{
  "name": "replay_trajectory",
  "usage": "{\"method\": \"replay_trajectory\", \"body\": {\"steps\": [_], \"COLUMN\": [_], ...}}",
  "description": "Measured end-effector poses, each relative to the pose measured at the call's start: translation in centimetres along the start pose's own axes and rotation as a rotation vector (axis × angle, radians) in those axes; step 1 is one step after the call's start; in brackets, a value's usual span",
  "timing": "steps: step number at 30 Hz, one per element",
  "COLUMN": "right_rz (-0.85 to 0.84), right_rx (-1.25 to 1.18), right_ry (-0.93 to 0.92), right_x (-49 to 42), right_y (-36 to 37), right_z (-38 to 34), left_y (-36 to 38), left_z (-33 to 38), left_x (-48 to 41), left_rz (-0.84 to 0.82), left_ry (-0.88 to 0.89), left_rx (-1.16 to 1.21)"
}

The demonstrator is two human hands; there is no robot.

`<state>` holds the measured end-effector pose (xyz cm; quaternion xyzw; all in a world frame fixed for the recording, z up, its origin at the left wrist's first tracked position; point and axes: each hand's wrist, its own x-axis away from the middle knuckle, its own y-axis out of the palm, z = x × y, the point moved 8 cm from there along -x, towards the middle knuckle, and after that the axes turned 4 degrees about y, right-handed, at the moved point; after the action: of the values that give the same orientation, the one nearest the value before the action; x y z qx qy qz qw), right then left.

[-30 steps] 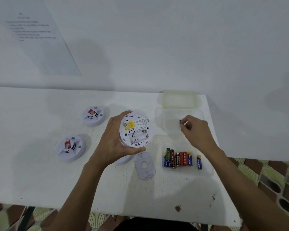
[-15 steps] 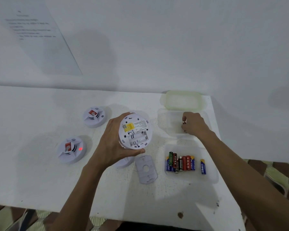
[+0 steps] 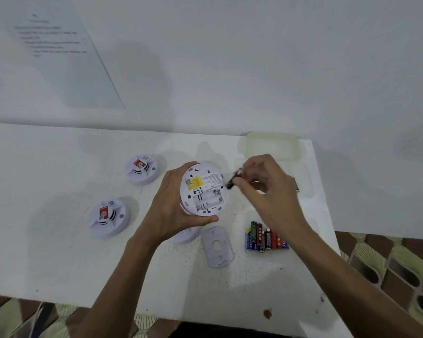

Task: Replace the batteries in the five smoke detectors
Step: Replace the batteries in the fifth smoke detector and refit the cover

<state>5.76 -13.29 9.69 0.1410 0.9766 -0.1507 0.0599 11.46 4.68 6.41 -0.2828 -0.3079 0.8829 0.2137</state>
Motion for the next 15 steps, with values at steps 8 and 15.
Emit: {"method": "replay_trajectory", "body": {"steps": [8, 15], "right_rz": [-0.158, -0.332], "right_rx": [0.357, 0.657], "right_ry": [-0.523, -0.843], "right_x": [1.5, 1.5], "right_y": [3.9, 5.6], "right_z": [-2.5, -3.2], "left_y": [-0.2, -0.2], "left_z": [1.0, 1.6], "left_x": [-0.2, 0.1], "left_rz": [-0.001, -0.039], "left_ry": [0.037, 0.018], "left_rx": [0.006, 0.099]}}
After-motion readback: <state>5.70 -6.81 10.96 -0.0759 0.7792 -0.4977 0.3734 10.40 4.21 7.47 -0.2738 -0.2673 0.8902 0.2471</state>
